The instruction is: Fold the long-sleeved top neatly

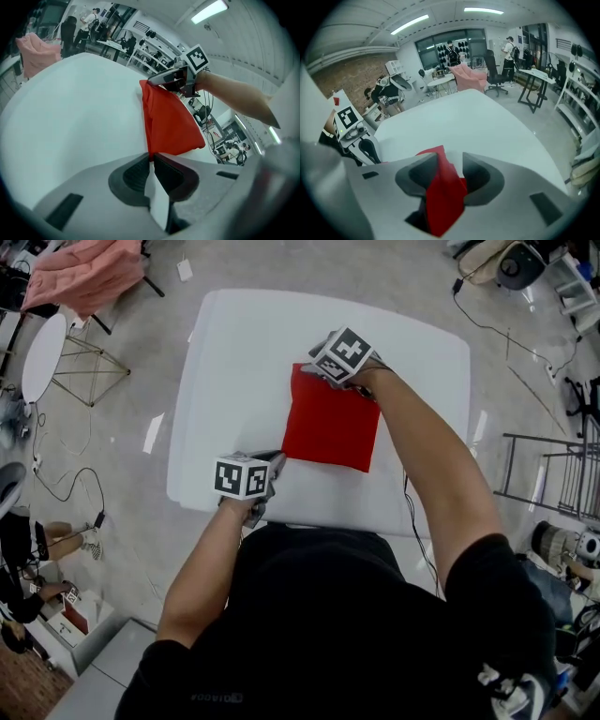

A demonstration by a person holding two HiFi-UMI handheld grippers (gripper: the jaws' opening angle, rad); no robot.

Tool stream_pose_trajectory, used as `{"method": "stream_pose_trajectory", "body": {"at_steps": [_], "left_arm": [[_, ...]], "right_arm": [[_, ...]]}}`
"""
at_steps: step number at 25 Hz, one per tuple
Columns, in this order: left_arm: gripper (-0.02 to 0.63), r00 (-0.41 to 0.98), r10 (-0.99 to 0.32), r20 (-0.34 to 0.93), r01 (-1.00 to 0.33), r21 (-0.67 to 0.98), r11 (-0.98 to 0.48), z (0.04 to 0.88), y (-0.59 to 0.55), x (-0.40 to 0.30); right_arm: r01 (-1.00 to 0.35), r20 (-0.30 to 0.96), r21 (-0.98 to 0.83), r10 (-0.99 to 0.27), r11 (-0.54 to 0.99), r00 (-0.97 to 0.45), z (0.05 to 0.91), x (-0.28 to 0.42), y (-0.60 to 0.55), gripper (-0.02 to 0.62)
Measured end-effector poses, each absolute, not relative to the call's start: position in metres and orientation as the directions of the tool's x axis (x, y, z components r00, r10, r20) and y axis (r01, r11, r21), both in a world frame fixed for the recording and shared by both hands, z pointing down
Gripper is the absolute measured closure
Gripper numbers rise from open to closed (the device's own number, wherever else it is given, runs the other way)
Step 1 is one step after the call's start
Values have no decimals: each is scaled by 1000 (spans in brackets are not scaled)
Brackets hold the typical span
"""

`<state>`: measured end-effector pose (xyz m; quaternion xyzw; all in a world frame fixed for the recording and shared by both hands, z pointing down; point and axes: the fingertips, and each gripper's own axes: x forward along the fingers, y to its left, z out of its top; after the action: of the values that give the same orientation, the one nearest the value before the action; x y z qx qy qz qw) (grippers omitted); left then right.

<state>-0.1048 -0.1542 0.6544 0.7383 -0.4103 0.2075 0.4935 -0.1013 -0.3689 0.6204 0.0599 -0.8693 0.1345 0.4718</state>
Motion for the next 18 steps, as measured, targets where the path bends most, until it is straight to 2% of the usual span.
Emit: {"method": "stream_pose_trajectory", "body": {"at_steps": [2, 5, 9, 15, 18], "left_arm": [[584, 574, -395, 718, -814, 555, -174, 656, -149, -111], [584, 555, -419, 718, -824, 545, -157, 656, -143, -130], [584, 541, -467, 699, -830, 533, -165, 643, -137, -144], [584, 533, -531, 659, -846, 433, -312, 607, -143, -149], [584, 548, -552, 628, -836, 386, -391, 583, -145, -149]], "right_arm": [[-206, 847, -109, -18, 972, -532, 605, -100, -374, 399], [-212, 834, -22, -99, 977, -543, 577, -101, -383, 403], [-320, 737, 15, -227, 947, -637, 533, -103, -393, 473], [-528, 559, -29, -424, 849, -713, 477, -63, -353, 588], [-605, 502, -87, -490, 791, -713, 474, -37, -297, 591]]}}
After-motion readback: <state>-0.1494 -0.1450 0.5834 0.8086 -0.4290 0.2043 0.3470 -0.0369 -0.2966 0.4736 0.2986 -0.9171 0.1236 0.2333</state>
